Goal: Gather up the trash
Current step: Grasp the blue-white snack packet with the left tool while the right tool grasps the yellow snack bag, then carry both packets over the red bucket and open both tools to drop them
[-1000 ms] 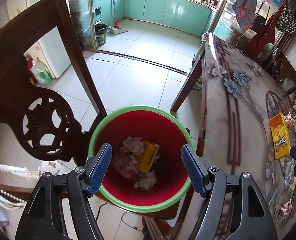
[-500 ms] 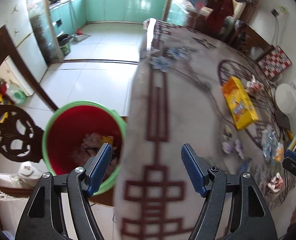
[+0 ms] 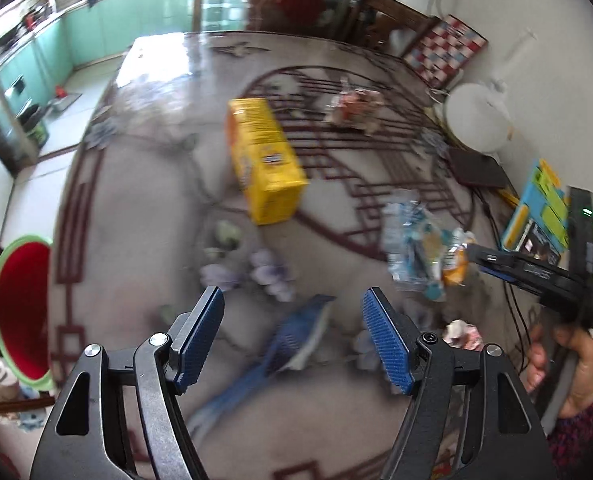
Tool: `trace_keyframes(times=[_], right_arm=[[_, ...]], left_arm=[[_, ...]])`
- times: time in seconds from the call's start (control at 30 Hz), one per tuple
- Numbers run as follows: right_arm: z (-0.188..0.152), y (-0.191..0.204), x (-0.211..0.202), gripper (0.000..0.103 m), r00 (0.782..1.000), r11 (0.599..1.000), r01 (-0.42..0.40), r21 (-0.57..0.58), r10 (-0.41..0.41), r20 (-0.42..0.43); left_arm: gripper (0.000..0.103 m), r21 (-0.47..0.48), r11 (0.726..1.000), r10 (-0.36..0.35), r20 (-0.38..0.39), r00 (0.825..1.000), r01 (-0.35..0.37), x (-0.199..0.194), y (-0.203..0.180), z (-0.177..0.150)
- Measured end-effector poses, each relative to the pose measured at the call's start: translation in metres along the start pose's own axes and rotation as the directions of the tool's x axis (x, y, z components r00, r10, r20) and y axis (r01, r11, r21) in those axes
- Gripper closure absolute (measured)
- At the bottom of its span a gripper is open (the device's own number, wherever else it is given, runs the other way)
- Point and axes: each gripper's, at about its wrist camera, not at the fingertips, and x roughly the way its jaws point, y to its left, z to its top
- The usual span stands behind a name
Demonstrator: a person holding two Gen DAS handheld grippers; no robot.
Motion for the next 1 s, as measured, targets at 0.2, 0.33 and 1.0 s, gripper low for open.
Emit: trace_keyframes(times=[0.2,0.33,1.0], right_arm=[[-0.001,-0.002,0.023,0.066,0.999,0.996,0.042,-0.080,-0.044,-0.025],[0.002,-0.008,0.018,0.084,1.000,0.994,-0.006,-0.111,0.006,-0.001],[0.030,-0.027,-0.027,0.084,0.995,0.990,0.022,-0.136,-0.008,0.098]], left_arm=[[0.031,0.057,0.998,-0.039,-0.017,0.999,0.040,0.018,-0.055,0.010],[0.031,0.066,0.996,-0.061,-0.054,0.997,0.064,0.036,-0.081,0.014],[0.102,0.013,0.979,-0.193,-0.262,0.946,0.203,0.126,-0.136,0.015]])
